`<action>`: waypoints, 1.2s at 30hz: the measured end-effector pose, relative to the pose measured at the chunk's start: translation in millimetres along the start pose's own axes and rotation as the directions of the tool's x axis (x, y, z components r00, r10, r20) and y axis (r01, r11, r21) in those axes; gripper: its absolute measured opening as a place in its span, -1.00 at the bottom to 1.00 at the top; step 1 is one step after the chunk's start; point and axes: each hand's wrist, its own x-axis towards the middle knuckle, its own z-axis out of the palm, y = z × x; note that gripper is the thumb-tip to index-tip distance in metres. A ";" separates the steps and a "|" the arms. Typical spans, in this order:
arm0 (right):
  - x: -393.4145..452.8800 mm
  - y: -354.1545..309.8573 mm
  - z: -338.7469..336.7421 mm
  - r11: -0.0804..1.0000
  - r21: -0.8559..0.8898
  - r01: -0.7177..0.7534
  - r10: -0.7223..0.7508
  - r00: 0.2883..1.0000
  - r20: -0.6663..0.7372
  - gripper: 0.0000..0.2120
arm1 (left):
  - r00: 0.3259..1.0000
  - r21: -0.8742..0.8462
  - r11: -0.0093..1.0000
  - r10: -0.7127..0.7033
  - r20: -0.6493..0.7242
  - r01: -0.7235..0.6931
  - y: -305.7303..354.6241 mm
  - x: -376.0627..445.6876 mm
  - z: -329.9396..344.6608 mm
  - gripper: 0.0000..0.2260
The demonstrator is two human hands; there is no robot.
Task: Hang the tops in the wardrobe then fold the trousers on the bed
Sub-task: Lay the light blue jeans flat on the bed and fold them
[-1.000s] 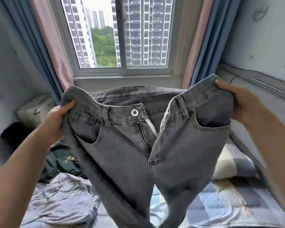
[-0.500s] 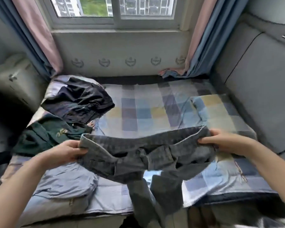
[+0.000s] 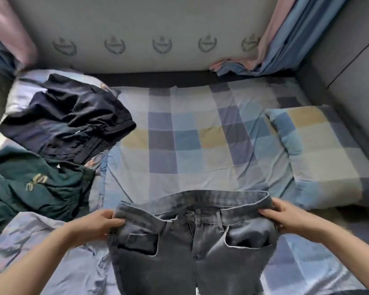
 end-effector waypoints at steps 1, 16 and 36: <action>26.8 -5.1 -7.3 0.998 -0.038 0.050 -0.053 0.997 -0.060 -0.85 | 0.999 0.029 0.999 0.022 -0.034 -0.021 11.9 20.1 -12.6 -0.77; 288.7 113.4 78.6 0.969 -0.245 -0.029 -0.040 0.961 -0.273 -0.65 | 0.875 -0.021 1.000 -0.030 -0.484 0.023 -11.9 245.6 94.7 -0.38; 146.0 229.0 297.6 0.940 -0.301 0.160 -0.086 0.966 0.244 -0.55 | 0.942 -0.348 0.921 -0.260 -0.213 0.176 -131.1 214.9 194.7 -0.88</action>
